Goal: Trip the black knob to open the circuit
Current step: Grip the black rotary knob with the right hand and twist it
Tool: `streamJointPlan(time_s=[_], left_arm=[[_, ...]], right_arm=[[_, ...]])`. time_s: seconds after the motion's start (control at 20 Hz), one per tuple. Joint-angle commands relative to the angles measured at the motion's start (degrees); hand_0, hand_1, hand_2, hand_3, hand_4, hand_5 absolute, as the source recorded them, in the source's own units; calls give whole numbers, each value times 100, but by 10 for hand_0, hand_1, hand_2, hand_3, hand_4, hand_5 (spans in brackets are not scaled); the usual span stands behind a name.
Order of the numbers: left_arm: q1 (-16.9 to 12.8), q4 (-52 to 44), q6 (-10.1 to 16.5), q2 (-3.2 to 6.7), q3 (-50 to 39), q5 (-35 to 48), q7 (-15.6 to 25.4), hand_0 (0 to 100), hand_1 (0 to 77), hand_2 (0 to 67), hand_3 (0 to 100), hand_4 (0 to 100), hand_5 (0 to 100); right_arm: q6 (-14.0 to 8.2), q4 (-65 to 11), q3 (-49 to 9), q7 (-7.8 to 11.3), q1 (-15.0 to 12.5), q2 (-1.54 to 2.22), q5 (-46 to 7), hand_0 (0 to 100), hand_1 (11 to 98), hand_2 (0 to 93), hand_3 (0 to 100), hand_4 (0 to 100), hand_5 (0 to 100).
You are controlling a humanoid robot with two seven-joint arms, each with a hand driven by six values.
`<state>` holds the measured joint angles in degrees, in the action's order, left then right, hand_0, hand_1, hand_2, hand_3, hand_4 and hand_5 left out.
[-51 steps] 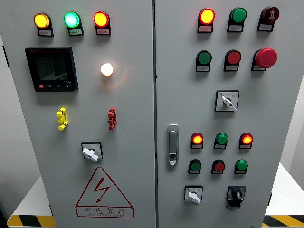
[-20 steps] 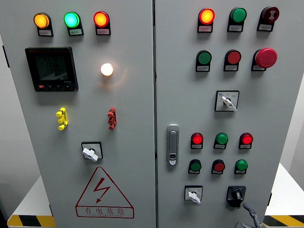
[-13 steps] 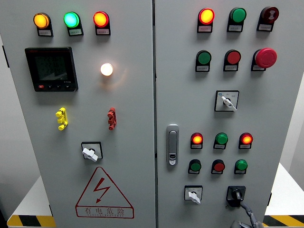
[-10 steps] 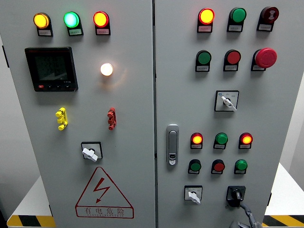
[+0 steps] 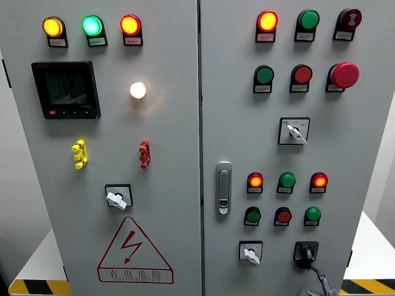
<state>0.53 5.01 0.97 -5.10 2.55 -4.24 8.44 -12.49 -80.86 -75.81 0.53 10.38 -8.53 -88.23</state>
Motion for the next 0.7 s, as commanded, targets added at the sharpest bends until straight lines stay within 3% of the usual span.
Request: streamJointPlan(time_s=[0.0, 0.65], left_arm=[[0, 0, 0, 0, 0, 2, 0, 0, 40, 127, 212, 68, 18], [0, 0, 0, 0, -9, 2, 0, 0, 40, 127, 212, 69, 18]], right_arm=[[1, -8, 14, 0, 8, 0, -1, 943, 661, 124, 929, 930, 1000], [18, 62, 67, 0, 96, 9, 17, 944, 653, 123, 934, 928, 1000]])
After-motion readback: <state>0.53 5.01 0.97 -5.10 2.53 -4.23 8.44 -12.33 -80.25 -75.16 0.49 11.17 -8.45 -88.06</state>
